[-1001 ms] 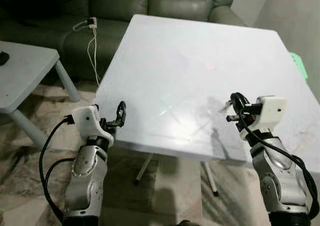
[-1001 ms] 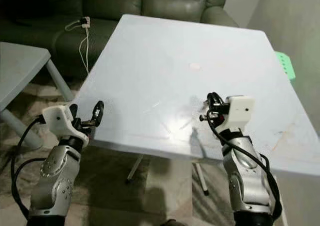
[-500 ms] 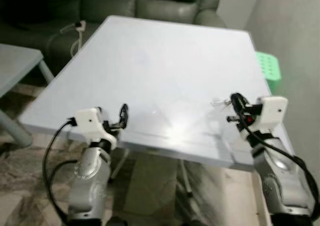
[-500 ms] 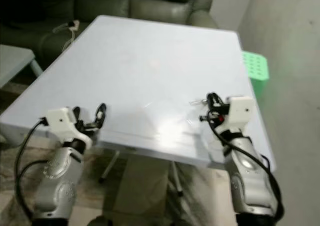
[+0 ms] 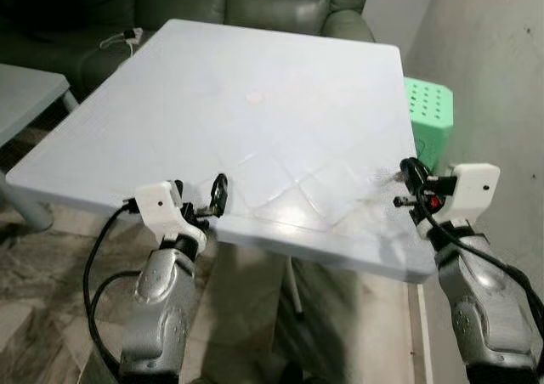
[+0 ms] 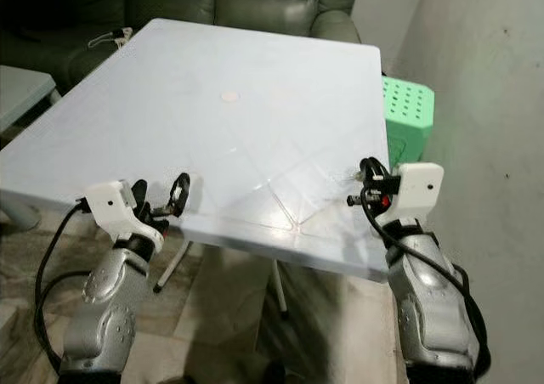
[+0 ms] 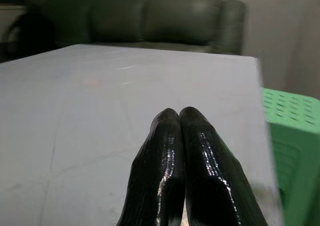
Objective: Hang keys on a hook
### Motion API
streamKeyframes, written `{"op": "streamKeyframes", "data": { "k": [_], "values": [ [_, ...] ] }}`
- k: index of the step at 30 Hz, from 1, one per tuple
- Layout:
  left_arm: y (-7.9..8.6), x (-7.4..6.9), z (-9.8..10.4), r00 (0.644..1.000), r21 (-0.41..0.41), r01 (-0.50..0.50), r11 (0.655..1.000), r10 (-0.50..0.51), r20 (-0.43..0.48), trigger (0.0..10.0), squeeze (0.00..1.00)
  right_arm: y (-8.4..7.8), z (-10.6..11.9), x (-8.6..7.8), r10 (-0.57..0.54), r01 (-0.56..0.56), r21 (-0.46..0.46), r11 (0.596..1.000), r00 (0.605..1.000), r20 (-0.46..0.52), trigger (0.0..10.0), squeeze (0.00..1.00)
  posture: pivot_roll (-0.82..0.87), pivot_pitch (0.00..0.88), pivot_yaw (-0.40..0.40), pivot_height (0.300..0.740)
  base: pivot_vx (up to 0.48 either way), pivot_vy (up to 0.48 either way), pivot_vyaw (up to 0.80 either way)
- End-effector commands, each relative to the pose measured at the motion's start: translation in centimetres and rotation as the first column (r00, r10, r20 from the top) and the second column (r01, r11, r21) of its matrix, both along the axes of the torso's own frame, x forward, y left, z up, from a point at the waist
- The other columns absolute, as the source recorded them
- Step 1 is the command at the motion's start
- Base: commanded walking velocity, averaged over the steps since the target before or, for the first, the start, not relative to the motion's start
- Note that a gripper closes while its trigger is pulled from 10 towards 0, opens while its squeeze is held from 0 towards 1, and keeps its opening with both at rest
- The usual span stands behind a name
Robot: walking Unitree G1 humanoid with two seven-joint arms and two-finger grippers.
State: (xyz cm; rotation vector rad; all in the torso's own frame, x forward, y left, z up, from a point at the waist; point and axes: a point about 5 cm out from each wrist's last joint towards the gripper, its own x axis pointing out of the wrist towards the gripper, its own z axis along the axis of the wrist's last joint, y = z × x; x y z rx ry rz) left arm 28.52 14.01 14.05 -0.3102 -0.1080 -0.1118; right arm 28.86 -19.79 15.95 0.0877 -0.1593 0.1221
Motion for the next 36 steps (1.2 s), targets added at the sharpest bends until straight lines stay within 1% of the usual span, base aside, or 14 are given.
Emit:
{"op": "streamKeyframes", "data": {
  "k": [1, 6, 9, 11, 14, 22, 24, 27, 29, 32, 36],
  "values": [
    [-0.01, -0.23, -0.71, 0.999, -0.002, -0.002, 1.0, 0.001, -0.038, 10.0, 0.0, 0.17, 0.45, -0.16, 0.012, -0.012, 0.004, 1.0, 1.0, 0.018, 10.0, 0.0, -0.02, 0.162, -0.072, 0.74, 0.0, 0.0, 0.0],
    [0.0, -0.29, -0.81, 0.999, -0.017, -0.005, 1.0, 0.004, -0.046, 10.0, 0.0, 0.09, 0.53, -0.12, 0.012, -0.012, 0.003, 1.0, 1.0, 0.021, 10.0, 0.0, -0.02, 0.163, -0.075, 0.74, 0.0, 0.0, 0.0],
    [0.04, -0.27, -0.79, 0.999, -0.01, -0.008, 1.0, 0.007, -0.045, 10.0, 0.0, 0.09, 0.53, -0.12, 0.013, -0.013, 0.002, 1.0, 1.0, 0.02, 10.0, 0.0, -0.02, 0.163, -0.075, 0.74, 0.0, 0.0, 0.0],
    [0.02, -0.29, -0.83, 0.999, -0.022, -0.006, 1.0, 0.005, -0.049, 10.0, 0.0, 0.09, 0.54, -0.1, 0.014, -0.014, 0.002, 1.0, 1.0, 0.02, 10.0, 0.0, -0.02, 0.161, -0.076, 0.74, 0.0, 0.0, 0.0],
    [0.05, -0.28, -0.89, 0.999, -0.012, -0.006, 1.0, 0.006, -0.051, 10.0, 0.0, 0.14, 0.57, -0.08, 0.016, -0.016, -0.004, 1.0, 1.0, 0.021, 10.0, 0.0, -0.02, 0.158, -0.076, 0.74, 0.0, 0.0, 0.0],
    [0.02, -0.24, -1.0, 0.998, -0.007, -0.006, 1.0, 0.006, -0.056, 10.0, 0.0, 0.28, 0.43, -0.05, 0.021, -0.021, 0.002, 1.0, 1.0, 0.017, 10.0, 0.0, -0.02, 0.15, -0.079, 0.74, 0.0, 0.32, 0.0],
    [-0.01, -0.25, -1.04, 0.998, -0.017, -0.006, 1.0, 0.005, -0.058, 10.0, 0.0, 0.27, 0.41, -0.05, 0.021, -0.021, 0.001, 1.0, 1.0, 0.017, 10.0, 0.0, -0.02, 0.147, -0.079, 0.74, 0.0, 0.394, 0.0],
    [0.0, -0.25, -1.03, 0.999, -0.005, -0.004, 1.0, 0.004, -0.052, 10.0, 0.0, 0.3, 0.37, -0.06, 0.023, -0.023, -0.001, 1.0, 1.0, 0.016, 10.0, 0.0, -0.02, 0.143, -0.079, 0.74, 0.0, 0.403, 0.0],
    [-0.02, -0.25, -1.07, 0.998, -0.018, -0.007, 1.0, 0.006, -0.057, 10.0, 0.0, 0.35, 0.37, -0.04, 0.026, -0.026, 0.001, 1.0, 1.0, 0.016, 10.0, 0.0, -0.02, 0.142, -0.08, 0.74, 0.0, 0.416, 0.0],
    [0.02, -0.25, -1.04, 0.999, -0.015, -0.01, 1.0, 0.009, -0.053, 10.0, 0.0, 0.39, 0.36, -0.04, 0.027, -0.027, -0.001, 1.0, 1.0, 0.015, 10.0, 0.0, -0.02, 0.139, -0.079, 0.74, 0.0, 0.396, 0.0],
    [-0.05, -0.23, -0.94, 0.999, -0.021, -0.01, 1.0, 0.009, -0.046, 10.0, 0.0, 0.35, 0.37, -0.07, 0.029, -0.029, -0.001, 1.0, 0.999, 0.016, 10.0, 0.0, -0.02, 0.137, -0.08, 0.74, 0.0, 0.0, 0.0]
  ]
}}
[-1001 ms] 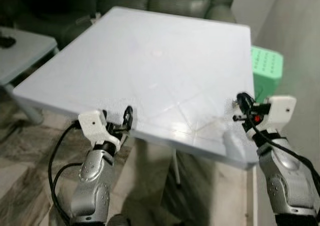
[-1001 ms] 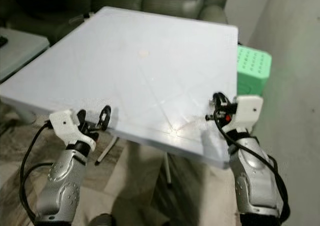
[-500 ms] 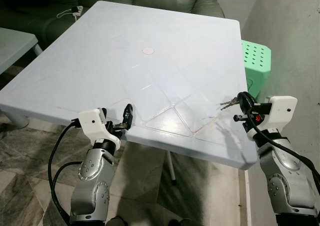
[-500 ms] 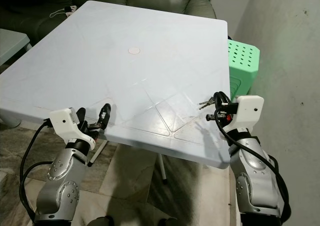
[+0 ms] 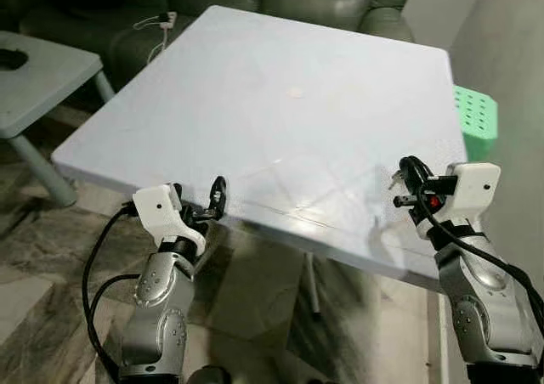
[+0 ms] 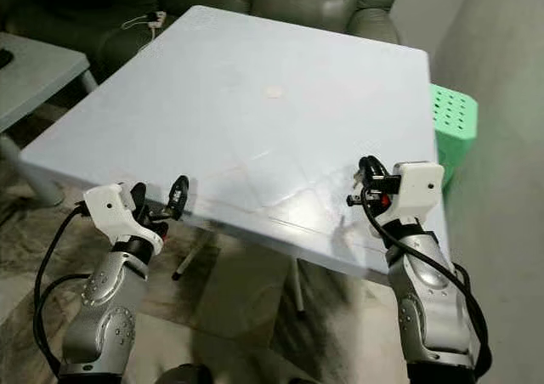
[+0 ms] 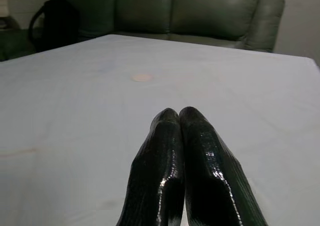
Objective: Hang keys on a hook
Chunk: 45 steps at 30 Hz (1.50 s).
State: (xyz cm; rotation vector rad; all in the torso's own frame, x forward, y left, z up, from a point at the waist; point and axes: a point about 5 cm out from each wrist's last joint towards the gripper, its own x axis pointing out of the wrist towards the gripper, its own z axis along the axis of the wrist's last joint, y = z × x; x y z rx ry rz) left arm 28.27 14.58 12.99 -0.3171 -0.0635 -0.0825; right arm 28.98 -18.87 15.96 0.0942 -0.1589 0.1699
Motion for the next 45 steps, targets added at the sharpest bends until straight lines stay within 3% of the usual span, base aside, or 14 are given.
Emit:
{"op": "streamKeyframes", "data": {
  "k": [1, 45],
  "values": [
    [-0.66, 0.02, 0.15, 1.0, -0.012, 0.015, 1.0, -0.015, 0.005, 10.0, 0.0, -0.59, 0.36, -0.18, -0.02, 0.02, -0.006, 1.0, 1.0, 0.013, 10.0, 0.0, -0.02, 0.137, -0.08, 0.74, 0.0, 0.0, 0.0],
    [-0.33, -0.08, 0.12, 1.0, -0.014, 0.013, 1.0, -0.013, -0.001, 10.0, 0.0, -0.93, 0.22, -0.31, -0.054, 0.054, 0.007, 0.999, 0.998, 0.011, 10.0, 0.0, -0.02, 0.159, -0.07, 0.74, 0.0, 0.0, 0.0]
  ]
}}
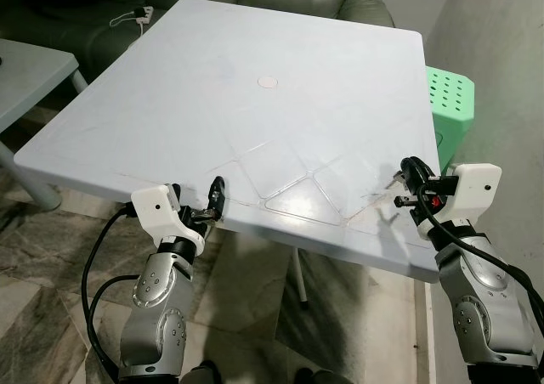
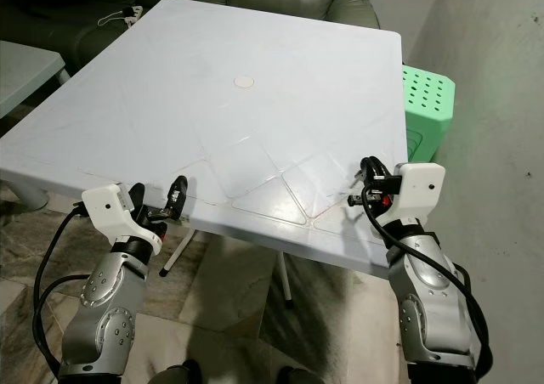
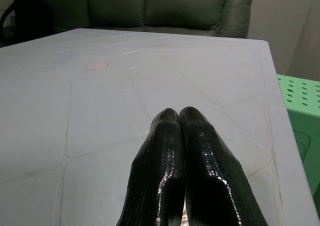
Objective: Hang keys on a hook
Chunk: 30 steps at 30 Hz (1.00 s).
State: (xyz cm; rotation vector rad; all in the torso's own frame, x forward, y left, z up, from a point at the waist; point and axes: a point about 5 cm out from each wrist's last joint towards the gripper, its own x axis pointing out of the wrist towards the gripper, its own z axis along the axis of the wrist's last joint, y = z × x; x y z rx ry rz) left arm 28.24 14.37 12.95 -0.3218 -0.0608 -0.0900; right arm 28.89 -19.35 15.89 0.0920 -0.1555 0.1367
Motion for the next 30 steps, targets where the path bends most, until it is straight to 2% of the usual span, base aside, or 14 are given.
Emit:
{"op": "streamKeyframes", "data": {
  "k": [1, 20, 30],
  "values": [
    [-0.14, -0.04, 0.17, 1.0, -0.016, 0.006, 1.0, -0.006, -0.001, 10.0, 0.0, -0.44, 0.31, -0.2, -0.021, 0.021, 0.003, 1.0, 1.0, 0.017, 10.0, 0.0, -0.02, 0.158, -0.07, 0.74, 0.0, 0.0, 0.0],
    [-0.34, 0.05, 0.03, 1.0, -0.006, 0.014, 1.0, -0.014, -0.005, 10.0, 0.0, -0.47, 0.12, -0.13, -0.024, 0.024, -0.01, 1.0, 1.0, 0.007, 10.0, 0.0, -0.03, 0.141, -0.068, 0.74, 0.0, 0.0, 0.0],
    [-0.33, -0.03, -0.05, 1.0, -0.004, 0.012, 1.0, -0.012, -0.01, 10.0, 0.0, -0.34, 0.03, -0.2, -0.019, 0.019, -0.014, 1.0, 1.0, 0.001, 10.0, 0.0, -0.03, 0.142, -0.071, 0.74, 0.0, 0.345, 0.0]
  ]
}}
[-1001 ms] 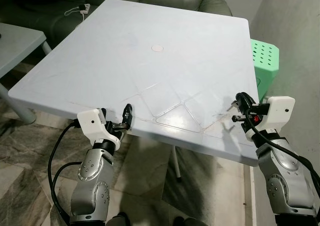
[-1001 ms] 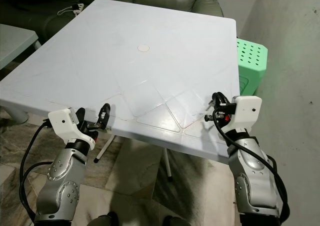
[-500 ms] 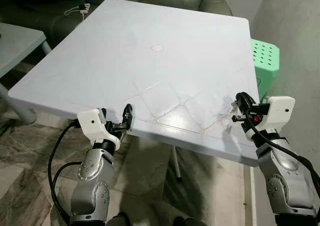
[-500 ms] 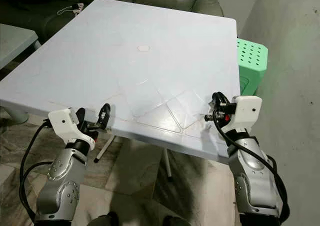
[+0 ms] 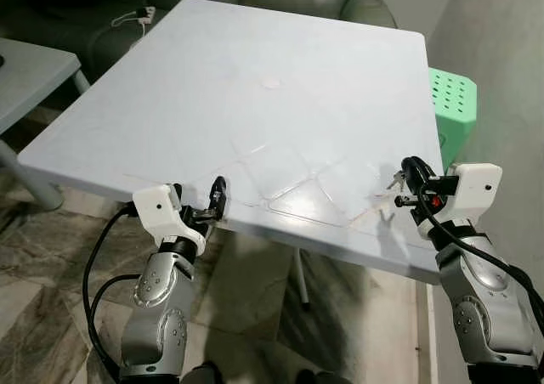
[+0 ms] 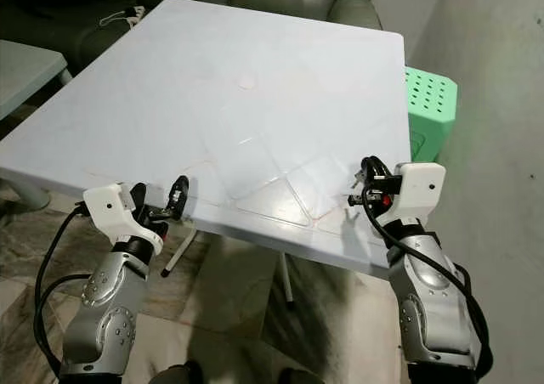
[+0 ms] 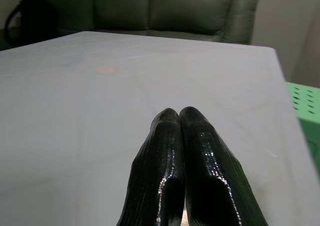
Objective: Hang keys on a hook
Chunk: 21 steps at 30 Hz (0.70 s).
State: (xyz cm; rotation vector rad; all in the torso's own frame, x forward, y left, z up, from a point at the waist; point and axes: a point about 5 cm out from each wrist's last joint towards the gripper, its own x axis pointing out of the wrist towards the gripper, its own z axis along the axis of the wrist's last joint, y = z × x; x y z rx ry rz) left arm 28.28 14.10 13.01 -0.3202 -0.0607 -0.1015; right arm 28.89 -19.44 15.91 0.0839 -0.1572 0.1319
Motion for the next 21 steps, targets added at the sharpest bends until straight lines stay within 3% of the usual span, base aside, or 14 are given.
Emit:
{"op": "streamKeyframes", "data": {
  "k": [1, 12, 21],
  "values": [
    [-0.06, -0.1, -0.13, 1.0, -0.005, 0.001, 1.0, -0.001, -0.012, 10.0, 0.0, -0.25, -0.01, -0.22, -0.013, 0.013, -0.007, 1.0, 1.0, -0.002, 10.0, 0.0, -0.02, 0.144, -0.071, 0.74, 0.0, 0.442, 0.0],
    [-0.11, -0.14, -0.15, 1.0, -0.007, 0.0, 1.0, 0.0, -0.013, 10.0, 0.0, -0.39, -0.02, -0.35, -0.015, 0.015, -0.011, 1.0, 1.0, -0.005, 10.0, 0.0, -0.03, 0.15, -0.072, 0.74, 0.0, 0.421, 0.0],
    [-0.08, -0.19, -0.11, 1.0, -0.006, -0.005, 1.0, 0.005, -0.01, 10.0, 0.0, -0.46, -0.05, -0.38, -0.012, 0.012, -0.013, 1.0, 1.0, -0.008, 10.0, 0.0, -0.03, 0.152, -0.076, 0.74, 0.0, 0.0, 0.0]
  ]
}}
